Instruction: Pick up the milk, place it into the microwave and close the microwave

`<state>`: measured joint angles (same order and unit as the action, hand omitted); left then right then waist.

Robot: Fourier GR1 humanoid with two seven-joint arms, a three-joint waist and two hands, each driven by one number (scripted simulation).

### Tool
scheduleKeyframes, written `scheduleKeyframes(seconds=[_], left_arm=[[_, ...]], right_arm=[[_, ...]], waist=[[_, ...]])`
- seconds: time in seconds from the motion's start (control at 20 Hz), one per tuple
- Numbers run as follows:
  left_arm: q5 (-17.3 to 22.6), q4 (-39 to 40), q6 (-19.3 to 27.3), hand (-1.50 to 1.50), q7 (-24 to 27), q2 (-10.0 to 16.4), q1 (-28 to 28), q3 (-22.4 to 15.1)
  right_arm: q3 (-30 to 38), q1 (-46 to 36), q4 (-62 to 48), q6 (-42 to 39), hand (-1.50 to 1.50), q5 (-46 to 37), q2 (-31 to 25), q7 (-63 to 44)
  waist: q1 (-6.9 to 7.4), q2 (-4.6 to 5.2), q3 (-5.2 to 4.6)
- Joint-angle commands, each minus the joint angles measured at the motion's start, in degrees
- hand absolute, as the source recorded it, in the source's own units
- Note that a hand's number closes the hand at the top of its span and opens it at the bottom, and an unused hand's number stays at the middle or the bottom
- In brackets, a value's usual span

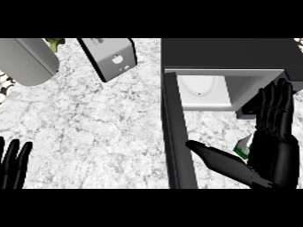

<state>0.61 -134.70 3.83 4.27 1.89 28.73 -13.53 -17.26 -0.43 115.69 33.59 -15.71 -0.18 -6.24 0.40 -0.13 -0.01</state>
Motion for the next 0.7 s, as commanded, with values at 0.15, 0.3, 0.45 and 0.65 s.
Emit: scheduleKeyframes(seconds=[0.15,0.3,0.45,0.65], left_arm=[[2.79,-2.79,-3.88,-1.50,5.39,1.43,9.25,-0.02],[-0.89,-3.17,-1.19,-1.50,2.75,0.29,6.14,-1.54],[2.39,-0.88,-5.10,-1.50,8.88,1.24,11.85,-0.03],[4.16,1.53,-5.96,-1.50,13.13,1.22,12.72,2.68]], right_arm=[[4.99,1.63,-1.57,1.08,-1.50,2.26,-0.47,1.28],[4.46,3.45,-3.33,2.28,-1.50,2.48,0.15,2.78],[10.98,4.21,-7.17,-0.82,-1.50,10.11,-2.24,8.27],[12.82,8.39,-6.76,-1.35,-1.50,12.20,-2.40,9.93]], waist=[[0.10,-0.01,0.01],[-0.13,0.04,0.02],[0.12,0.01,0.03],[0.04,-0.04,0.01]])
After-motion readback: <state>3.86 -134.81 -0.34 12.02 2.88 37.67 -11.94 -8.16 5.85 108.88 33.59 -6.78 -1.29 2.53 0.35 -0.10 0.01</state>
